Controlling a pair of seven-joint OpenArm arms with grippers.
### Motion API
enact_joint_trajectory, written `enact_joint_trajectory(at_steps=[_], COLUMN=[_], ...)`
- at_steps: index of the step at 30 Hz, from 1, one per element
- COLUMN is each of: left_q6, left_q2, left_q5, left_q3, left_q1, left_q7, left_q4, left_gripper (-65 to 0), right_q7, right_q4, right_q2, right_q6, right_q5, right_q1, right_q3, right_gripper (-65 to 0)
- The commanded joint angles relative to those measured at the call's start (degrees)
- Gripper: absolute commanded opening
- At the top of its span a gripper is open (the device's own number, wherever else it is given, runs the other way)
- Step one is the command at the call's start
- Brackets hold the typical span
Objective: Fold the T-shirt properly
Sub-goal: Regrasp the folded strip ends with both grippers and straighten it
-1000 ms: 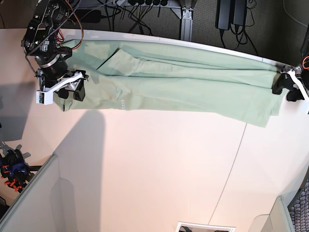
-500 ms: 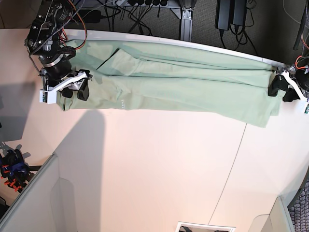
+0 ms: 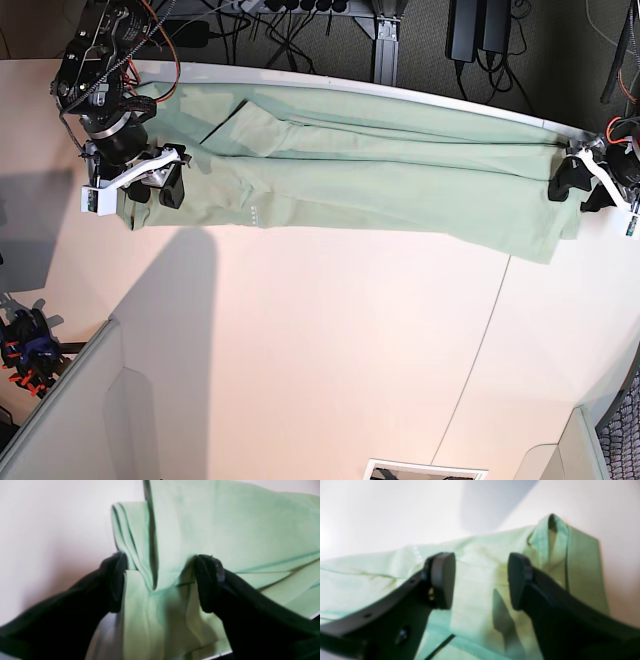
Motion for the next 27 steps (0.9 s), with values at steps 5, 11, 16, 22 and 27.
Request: enact_joint_trajectory(at_steps=[5,11,16,22,27], left_q6=[0.4,0.4,-2.5,-2.8,-2.8], left_q2=[-0.4,-0.4,-0.4,-0.4,-0.4], left_q5=[2.8,6.6,10.2,13.8,14.3], left_q3=[5.1,5.4,5.4,5.4,5.4], left_q1=[0.1,-0.3,-3.2,-11.0,-18.8], left_q7=[0.3,-3.9,-5.1,-5.2,-8.6], left_q4=[0.4,0.4,0.4,-0.9,-11.8], left_gripper=[-20.4,-65.0,-65.0,-65.0,-65.0], right_q7=[1.3,1.4,1.5,1.5,1.7], right_q4=[0.9,0.9,0.9,0.9,0.9], right_q2=[0.7,0.7,0.7,0.7,0.7], right_q6=[0.0,0.0,0.0,0.0,0.0], right_q5=[0.7,0.7,0.7,0.6,0.6], right_q1=[0.6,0.6,0.6,0.6,0.6], right_q3=[0.4,0.4,0.4,0.4,0.4], right_gripper=[-31.4,-31.4,-31.4,-31.4,-31.4])
